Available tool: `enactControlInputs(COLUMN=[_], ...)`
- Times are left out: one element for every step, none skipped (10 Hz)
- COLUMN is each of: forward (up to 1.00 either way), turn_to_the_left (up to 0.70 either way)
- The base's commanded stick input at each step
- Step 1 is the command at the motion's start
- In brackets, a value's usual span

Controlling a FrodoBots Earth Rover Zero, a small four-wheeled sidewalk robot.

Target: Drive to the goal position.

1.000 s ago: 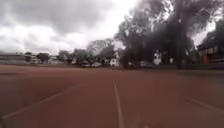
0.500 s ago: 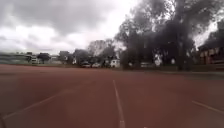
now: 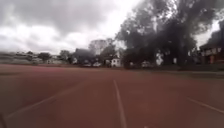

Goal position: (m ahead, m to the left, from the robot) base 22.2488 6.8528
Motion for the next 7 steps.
enactControlInputs(forward=[0.7, 0.7, 0.7, 0.7, 0.7, 0.7, 0.7], turn_to_the_left=[0.0, 0.0, 0.0, 0.0, 0.0, 0.0, 0.0])
